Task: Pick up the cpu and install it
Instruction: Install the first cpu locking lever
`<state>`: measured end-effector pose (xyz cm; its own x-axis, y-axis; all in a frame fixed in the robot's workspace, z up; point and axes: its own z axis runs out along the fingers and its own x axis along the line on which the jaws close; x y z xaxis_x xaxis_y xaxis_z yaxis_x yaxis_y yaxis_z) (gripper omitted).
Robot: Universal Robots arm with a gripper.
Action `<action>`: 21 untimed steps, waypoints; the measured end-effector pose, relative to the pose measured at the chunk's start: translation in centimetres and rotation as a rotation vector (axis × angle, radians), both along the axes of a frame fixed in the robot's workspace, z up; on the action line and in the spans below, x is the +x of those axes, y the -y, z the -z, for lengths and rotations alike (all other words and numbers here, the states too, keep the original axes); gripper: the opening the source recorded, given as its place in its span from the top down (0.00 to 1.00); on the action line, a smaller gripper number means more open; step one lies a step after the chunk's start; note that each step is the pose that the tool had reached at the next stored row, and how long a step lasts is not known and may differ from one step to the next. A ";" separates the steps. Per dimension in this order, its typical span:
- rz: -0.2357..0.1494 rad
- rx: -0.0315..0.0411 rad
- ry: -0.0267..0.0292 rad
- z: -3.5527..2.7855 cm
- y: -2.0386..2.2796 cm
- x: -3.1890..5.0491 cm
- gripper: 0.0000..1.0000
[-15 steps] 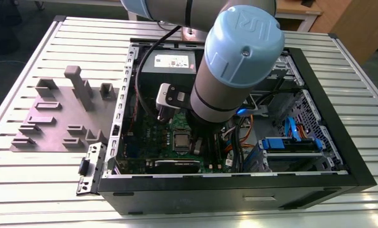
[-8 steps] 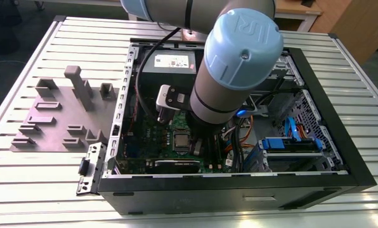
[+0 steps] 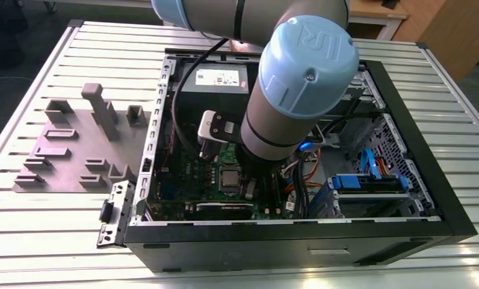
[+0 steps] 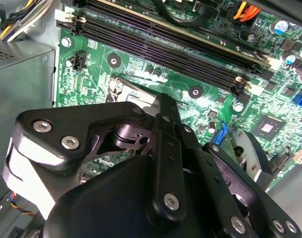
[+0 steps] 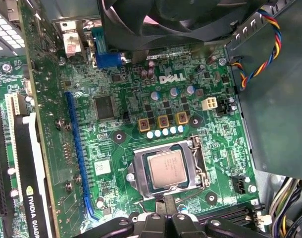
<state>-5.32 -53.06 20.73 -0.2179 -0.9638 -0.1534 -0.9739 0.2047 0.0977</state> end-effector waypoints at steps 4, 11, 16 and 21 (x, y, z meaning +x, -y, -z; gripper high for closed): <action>-0.004 -0.0054 0.0000 0.01 0.01 0.01 0.90; -0.041 -0.0054 0.0001 0.05 0.00 0.02 0.90; -0.053 -0.0053 0.0001 0.06 0.00 0.08 0.90; -0.056 -0.0054 0.0001 0.09 -0.02 0.25 0.90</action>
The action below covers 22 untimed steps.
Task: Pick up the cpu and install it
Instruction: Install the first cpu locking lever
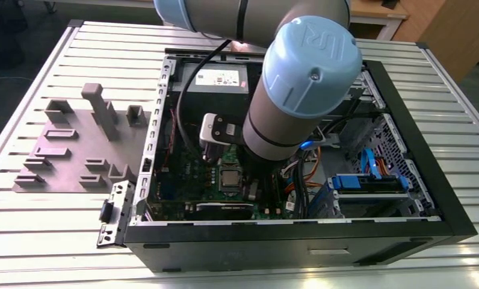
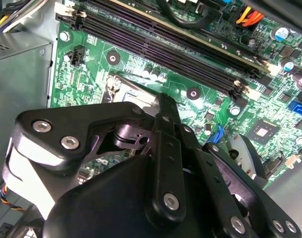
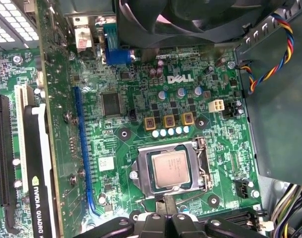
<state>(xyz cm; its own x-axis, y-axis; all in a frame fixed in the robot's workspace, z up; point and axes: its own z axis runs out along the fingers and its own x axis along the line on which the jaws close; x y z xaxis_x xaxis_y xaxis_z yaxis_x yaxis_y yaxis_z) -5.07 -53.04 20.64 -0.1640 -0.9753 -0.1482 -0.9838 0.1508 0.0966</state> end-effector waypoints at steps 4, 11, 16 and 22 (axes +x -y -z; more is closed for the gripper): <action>-0.003 0.0000 0.0001 0.12 -0.01 0.13 0.90; -0.005 -0.0017 0.0000 0.51 -0.01 0.15 0.90; -0.015 -0.0063 0.0000 0.68 -0.01 0.15 0.90; -0.017 -0.0269 -0.0002 0.99 0.00 0.15 0.90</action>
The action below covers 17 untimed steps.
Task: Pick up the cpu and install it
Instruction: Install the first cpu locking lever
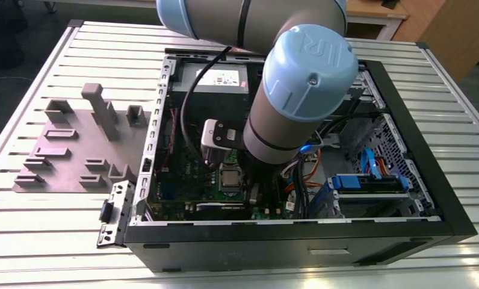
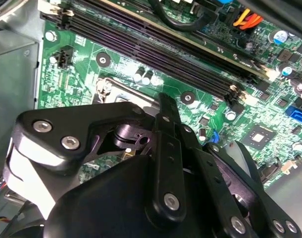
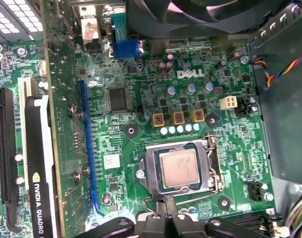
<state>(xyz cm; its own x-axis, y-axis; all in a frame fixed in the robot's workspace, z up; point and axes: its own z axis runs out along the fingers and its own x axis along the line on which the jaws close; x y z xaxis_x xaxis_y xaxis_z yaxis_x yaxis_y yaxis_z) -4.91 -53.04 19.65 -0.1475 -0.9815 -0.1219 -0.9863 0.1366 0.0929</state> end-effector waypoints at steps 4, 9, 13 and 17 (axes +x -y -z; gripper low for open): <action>-0.002 0.0000 0.0006 0.14 0.00 0.00 0.90; -0.013 0.0056 0.0033 0.19 -0.01 0.00 0.90; -0.025 0.0064 0.0048 0.20 0.00 0.01 0.90; -0.032 0.0063 0.0077 0.20 0.00 0.02 0.90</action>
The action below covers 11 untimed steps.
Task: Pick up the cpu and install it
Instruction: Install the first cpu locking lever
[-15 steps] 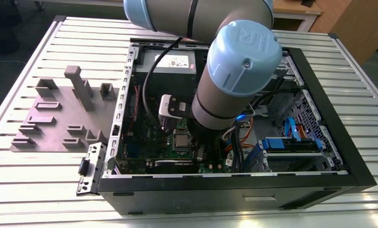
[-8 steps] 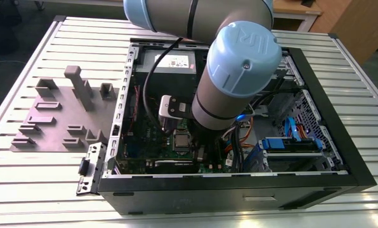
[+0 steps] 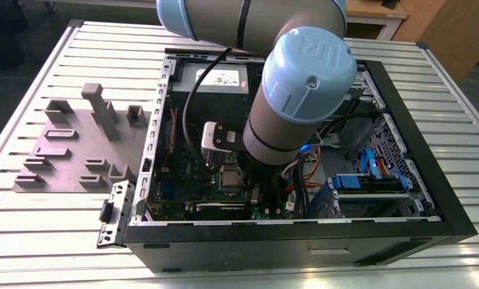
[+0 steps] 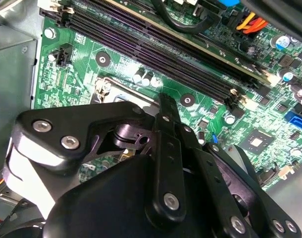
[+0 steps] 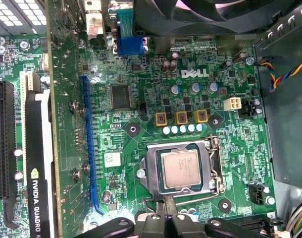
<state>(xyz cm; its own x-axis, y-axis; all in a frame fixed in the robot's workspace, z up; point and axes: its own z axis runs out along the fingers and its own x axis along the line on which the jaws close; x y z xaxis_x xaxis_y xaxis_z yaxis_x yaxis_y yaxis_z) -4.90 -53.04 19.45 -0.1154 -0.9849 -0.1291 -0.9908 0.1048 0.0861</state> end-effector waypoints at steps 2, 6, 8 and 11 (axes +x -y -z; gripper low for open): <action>-0.001 0.0002 0.0032 0.01 -0.01 0.00 0.90; -0.002 -0.0001 0.0095 0.03 0.00 0.00 0.90; -0.002 -0.0001 0.0117 0.16 0.00 0.00 0.90; -0.003 -0.0003 0.0128 0.43 0.00 0.00 0.90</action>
<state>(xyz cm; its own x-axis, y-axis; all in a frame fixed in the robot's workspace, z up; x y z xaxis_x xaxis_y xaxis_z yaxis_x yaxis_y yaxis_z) -4.90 -53.04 19.02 -0.1109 -0.9853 -0.1302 -0.9921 0.1020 0.0733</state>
